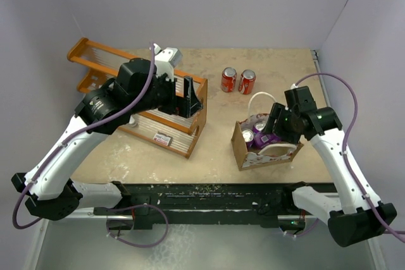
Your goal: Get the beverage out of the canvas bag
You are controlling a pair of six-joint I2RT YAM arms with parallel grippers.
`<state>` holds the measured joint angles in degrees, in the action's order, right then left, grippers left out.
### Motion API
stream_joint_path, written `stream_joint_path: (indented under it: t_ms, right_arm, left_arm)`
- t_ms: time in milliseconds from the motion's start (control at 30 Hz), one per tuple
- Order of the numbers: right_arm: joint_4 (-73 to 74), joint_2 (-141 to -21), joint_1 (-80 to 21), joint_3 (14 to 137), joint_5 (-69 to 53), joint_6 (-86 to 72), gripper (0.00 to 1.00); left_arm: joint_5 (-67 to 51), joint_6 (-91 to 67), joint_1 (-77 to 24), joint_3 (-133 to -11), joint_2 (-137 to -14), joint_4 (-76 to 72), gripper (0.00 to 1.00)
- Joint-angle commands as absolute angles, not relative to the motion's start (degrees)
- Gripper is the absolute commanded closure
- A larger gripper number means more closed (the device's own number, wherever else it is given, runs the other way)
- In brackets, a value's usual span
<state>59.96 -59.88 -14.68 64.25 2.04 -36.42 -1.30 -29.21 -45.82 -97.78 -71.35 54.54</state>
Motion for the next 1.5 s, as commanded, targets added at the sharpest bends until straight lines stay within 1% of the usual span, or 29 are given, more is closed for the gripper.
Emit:
stream_joint_path:
  t_ms: [0,467,733,867,933,1100,1233,1300,1333,1467]
  right_arm:
    - [59.41,-56.97,-14.85,69.98,4.09,-38.20,1.00]
    - [64.42,-58.46,-14.85,81.52,7.90,-36.50,1.00]
    - [62.26,-56.60,-14.85,85.78,7.92,-37.49,1.00]
    - [58.53,-57.46,-14.85,89.27,9.02,-37.34,1.00]
    - [56.12,-57.74,-14.85,90.76,11.79,-36.59,1.00]
    - [45.73,-59.13,-14.85,91.45,18.16,-34.32,1.00]
    - [40.28,-63.55,-14.85,93.72,21.90,-33.04,1.00]
    - [37.40,-65.64,-14.83,94.60,23.55,-31.38,1.00]
    - [33.54,-68.40,-14.70,94.26,26.41,-30.50,1.00]
    - [28.37,-72.05,-14.24,92.32,27.82,-32.37,1.00]
  left_arm:
    - [0.00,-26.67,-45.97,-100.45,-70.22,53.70,0.01]
    - [0.80,-26.26,-45.97,-99.64,-70.72,52.96,0.01]
    - [2.71,-25.62,-45.97,-100.21,-70.89,53.66,0.01]
    - [3.51,-26.61,-45.91,-98.87,-70.80,52.38,0.01]
    - [4.20,-26.47,-45.92,-98.14,-70.75,51.51,0.01]
    - [6.85,-26.11,-45.70,-101.55,-72.66,53.50,0.01]
    - [9.12,-26.88,-45.62,-101.77,-73.01,53.06,0.01]
    - [9.40,-27.24,-45.53,-104.51,-74.32,53.97,0.01]
    - [10.16,-25.75,-45.46,-106.95,-75.95,55.19,0.01]
    - [13.58,-24.03,-45.12,-108.10,-77.11,55.29,0.01]
